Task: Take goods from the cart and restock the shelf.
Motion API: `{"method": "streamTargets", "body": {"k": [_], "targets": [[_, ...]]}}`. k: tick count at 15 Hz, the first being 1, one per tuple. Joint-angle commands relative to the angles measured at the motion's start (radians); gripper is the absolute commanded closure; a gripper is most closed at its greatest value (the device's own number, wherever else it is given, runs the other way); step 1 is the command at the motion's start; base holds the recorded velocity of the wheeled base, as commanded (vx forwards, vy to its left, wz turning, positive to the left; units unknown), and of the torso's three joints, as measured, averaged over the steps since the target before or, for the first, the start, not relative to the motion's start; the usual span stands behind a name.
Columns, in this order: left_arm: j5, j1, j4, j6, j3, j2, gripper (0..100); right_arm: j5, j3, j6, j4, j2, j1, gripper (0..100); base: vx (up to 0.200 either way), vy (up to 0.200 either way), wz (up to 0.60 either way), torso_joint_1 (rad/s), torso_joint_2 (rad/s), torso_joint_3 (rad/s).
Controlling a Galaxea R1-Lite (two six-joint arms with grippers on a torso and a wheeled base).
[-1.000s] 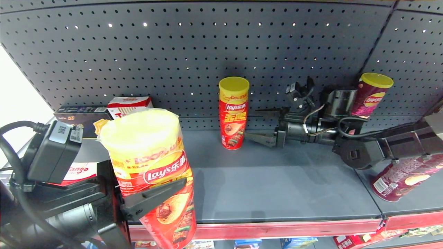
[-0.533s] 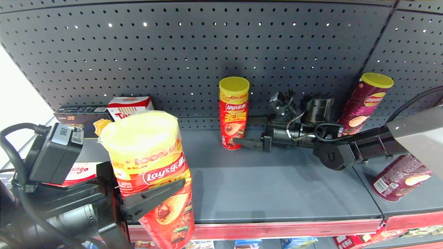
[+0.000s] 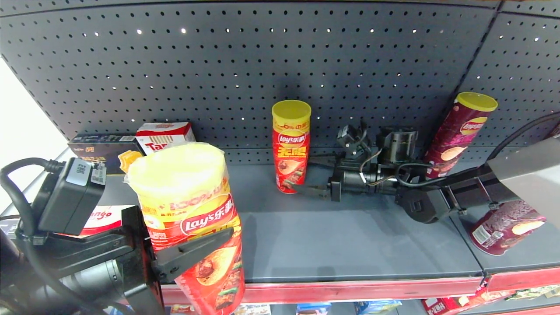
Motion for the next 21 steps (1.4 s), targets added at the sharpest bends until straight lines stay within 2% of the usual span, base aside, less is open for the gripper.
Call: {"method": "streamTargets", "body": {"k": [1, 8, 12, 18, 21], "targets": [[0.0, 0.0, 0.0, -0.001, 0.001, 0.001, 100, -0.001, 0.018, -0.002, 0.0, -0.025, 0.001, 0, 0.0, 0.0, 0.0, 0.0, 0.0, 0.0], [0.0, 0.0, 0.0, -0.001, 0.003, 0.003, 100, -0.012, -0.074, 0.004, 0.001, 0.039, -0.013, 0, 0.0, 0.0, 0.0, 0.0, 0.0, 0.0], [0.0, 0.0, 0.0, -0.001, 0.003, 0.003, 100, -0.01, -0.063, 0.001, 0.0, 0.032, 0.003, 0, 0.0, 0.0, 0.0, 0.0, 0.0, 0.0], [0.0, 0.0, 0.0, -0.001, 0.007, 0.003, 100, -0.012, 0.043, -0.002, -0.022, -0.031, 0.03, 0, 0.0, 0.0, 0.0, 0.0, 0.0, 0.0], [0.0, 0.0, 0.0, -0.001, 0.027, 0.0, 100, -0.016, -0.017, 0.002, -0.019, -0.011, 0.009, 0, 0.0, 0.0, 0.0, 0.0, 0.0, 0.0]]}}
